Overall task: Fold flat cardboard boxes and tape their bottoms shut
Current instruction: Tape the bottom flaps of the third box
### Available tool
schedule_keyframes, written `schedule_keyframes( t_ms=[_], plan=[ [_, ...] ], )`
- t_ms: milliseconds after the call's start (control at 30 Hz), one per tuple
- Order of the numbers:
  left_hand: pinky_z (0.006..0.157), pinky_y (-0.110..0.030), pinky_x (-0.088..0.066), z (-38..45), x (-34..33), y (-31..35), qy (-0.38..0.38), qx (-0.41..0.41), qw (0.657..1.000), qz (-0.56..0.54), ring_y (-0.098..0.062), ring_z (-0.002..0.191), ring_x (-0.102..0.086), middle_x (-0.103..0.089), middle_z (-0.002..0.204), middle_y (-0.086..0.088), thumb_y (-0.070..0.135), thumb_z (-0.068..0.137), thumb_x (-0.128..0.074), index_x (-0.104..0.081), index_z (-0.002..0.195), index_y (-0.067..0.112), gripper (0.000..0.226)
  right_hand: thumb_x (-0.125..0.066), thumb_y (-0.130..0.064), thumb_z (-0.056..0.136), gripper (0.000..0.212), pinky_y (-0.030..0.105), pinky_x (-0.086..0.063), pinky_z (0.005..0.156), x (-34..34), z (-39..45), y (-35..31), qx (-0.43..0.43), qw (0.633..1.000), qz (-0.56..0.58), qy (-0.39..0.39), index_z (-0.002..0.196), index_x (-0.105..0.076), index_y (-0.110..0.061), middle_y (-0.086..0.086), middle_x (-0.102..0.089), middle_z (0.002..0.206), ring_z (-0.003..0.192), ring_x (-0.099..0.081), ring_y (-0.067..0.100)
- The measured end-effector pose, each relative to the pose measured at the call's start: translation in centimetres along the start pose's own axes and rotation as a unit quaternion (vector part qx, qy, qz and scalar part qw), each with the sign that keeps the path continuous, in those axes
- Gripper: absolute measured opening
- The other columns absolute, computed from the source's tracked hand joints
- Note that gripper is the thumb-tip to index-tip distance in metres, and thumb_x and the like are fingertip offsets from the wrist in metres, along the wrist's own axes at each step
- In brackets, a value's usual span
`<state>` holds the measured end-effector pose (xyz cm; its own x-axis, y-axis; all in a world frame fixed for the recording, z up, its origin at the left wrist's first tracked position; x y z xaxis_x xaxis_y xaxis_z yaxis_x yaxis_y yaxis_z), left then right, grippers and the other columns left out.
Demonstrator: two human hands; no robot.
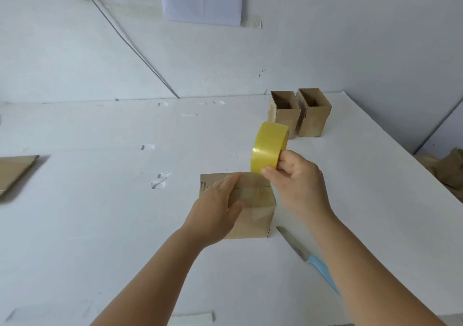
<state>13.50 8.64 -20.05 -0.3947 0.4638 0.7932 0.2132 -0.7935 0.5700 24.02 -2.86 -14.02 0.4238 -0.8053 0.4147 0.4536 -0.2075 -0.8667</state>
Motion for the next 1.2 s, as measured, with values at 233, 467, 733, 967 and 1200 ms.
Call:
schedule_keyframes(
  t_ms=[233, 467, 733, 967, 1200],
  plan=[
    [0.105, -0.022, -0.037, -0.2, 1.5, -2.6, 0.04, 0.099, 0.965, -0.238, 0.005, 0.127, -0.041, -0.041, 0.143, 0.012, 0.018, 0.091, -0.058, -0.02, 0.149, 0.03, 0.07, -0.068, -0.027, 0.082, 0.01, 0.017, -0.051, 0.068, -4.4, 0.3, 0.3, 0.026, 0.999, -0.033, 0.009, 0.092, -0.067, -0.024, -0.021, -0.071, 0.082, 0.078, -0.065, -0.004],
    [0.095, -0.028, -0.051, -0.3, 3.5, -3.4, 0.147, 0.145, 0.907, -0.367, 0.002, 0.108, -0.06, -0.062, 0.119, 0.011, 0.015, 0.091, -0.062, -0.052, 0.13, 0.032, 0.043, -0.067, -0.031, 0.084, 0.014, 0.038, -0.052, 0.065, -5.8, -0.2, 0.4, 0.08, 0.99, -0.11, 0.02, 0.091, -0.065, -0.019, 0.0, -0.071, 0.079, 0.073, -0.064, 0.022],
    [0.085, -0.019, -0.05, -0.3, 3.9, -3.5, 0.195, 0.177, 0.875, -0.406, 0.001, 0.093, -0.066, -0.074, 0.094, 0.016, 0.008, 0.088, -0.062, -0.065, 0.119, 0.021, 0.034, -0.068, -0.033, 0.085, 0.022, 0.04, -0.053, 0.067, -6.1, -0.2, 0.5, 0.096, 0.988, -0.116, 0.021, 0.099, -0.067, -0.017, 0.007, -0.071, 0.084, 0.075, -0.065, 0.026],
    [0.07, -0.009, -0.05, -0.4, 4.6, -3.7, 0.229, 0.188, 0.878, -0.376, 0.003, 0.083, -0.068, -0.074, 0.083, 0.016, 0.011, 0.084, -0.066, -0.075, 0.09, 0.028, 0.02, -0.07, -0.031, 0.083, 0.022, 0.04, -0.052, 0.064, -6.1, -0.3, 0.3, 0.107, 0.987, -0.111, 0.033, 0.095, -0.068, -0.013, 0.004, -0.071, 0.079, 0.07, -0.064, 0.026],
    [0.072, -0.031, -0.058, 0.0, 5.6, -3.8, 0.26, 0.206, 0.877, -0.349, -0.006, 0.068, -0.067, -0.072, 0.073, 0.013, 0.018, 0.082, -0.072, -0.07, 0.075, 0.032, 0.015, -0.071, -0.029, 0.082, 0.021, 0.04, -0.053, 0.062, -6.1, -0.2, 0.0, 0.124, 0.985, -0.118, 0.035, 0.092, -0.067, -0.011, 0.003, -0.071, 0.076, 0.068, -0.065, 0.026]
  ],
)
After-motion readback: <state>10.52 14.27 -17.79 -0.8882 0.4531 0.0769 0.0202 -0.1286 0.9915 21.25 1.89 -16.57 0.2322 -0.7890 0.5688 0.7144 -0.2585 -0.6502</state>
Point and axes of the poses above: each hand's wrist, its own z-axis towards the middle knuckle, its own x-axis out of the back of the hand, y = z × x, the point moved 10 cm from there along z, towards the middle knuckle
